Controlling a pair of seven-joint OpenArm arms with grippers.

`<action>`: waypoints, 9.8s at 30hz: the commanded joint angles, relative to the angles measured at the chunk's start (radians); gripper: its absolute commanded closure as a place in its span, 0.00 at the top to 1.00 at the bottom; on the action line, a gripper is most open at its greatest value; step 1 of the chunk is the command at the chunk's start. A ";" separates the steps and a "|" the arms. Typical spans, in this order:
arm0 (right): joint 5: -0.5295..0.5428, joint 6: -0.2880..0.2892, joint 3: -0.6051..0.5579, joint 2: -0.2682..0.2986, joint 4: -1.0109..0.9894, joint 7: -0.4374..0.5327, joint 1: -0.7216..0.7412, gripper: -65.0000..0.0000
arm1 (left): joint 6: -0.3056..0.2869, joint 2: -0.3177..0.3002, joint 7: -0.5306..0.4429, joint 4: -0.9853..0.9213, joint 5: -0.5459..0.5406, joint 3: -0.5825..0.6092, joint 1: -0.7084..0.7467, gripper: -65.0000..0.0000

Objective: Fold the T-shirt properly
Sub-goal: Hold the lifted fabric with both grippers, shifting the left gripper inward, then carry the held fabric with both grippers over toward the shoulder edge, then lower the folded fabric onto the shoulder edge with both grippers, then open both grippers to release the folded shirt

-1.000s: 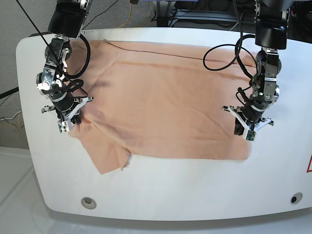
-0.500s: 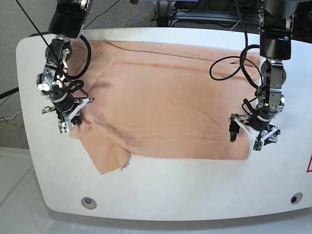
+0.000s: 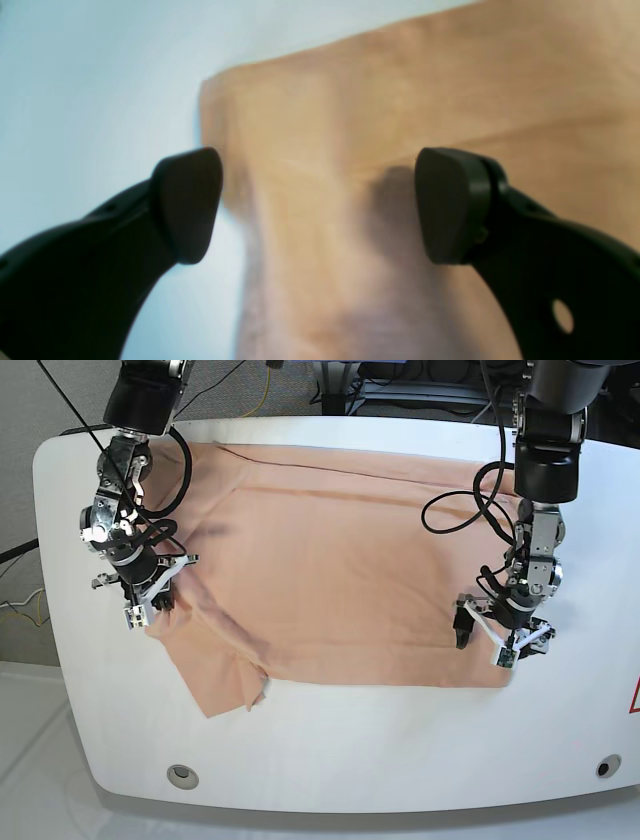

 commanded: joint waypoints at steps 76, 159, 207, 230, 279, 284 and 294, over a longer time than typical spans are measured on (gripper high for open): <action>0.016 -0.004 0.004 0.006 0.091 -0.029 0.011 0.00 | -0.095 0.069 -0.042 0.055 -0.008 -0.013 0.071 0.04; 0.010 -0.004 0.009 -0.043 0.430 -0.097 -0.139 0.00 | -0.125 -0.116 0.157 0.559 -0.002 -0.012 0.240 0.04; 0.012 -0.005 0.151 -0.046 0.497 -0.157 -0.294 0.00 | -0.210 -0.197 0.226 0.578 -0.002 -0.099 0.341 0.04; 0.009 -0.005 0.153 -0.041 0.497 -0.264 -0.368 0.00 | -0.209 -0.202 0.352 0.575 0.000 -0.099 0.382 0.04; 0.009 -0.007 0.153 -0.044 0.439 -0.258 -0.368 0.88 | -0.204 -0.194 0.349 0.578 -0.002 -0.099 0.332 0.60; 0.012 -0.007 0.151 -0.046 0.460 -0.258 -0.349 0.94 | -0.204 -0.194 0.349 0.578 -0.002 -0.099 0.309 0.65; 0.015 -0.005 0.151 -0.046 0.473 -0.258 -0.276 0.94 | -0.204 -0.194 0.347 0.571 -0.002 -0.098 0.278 0.65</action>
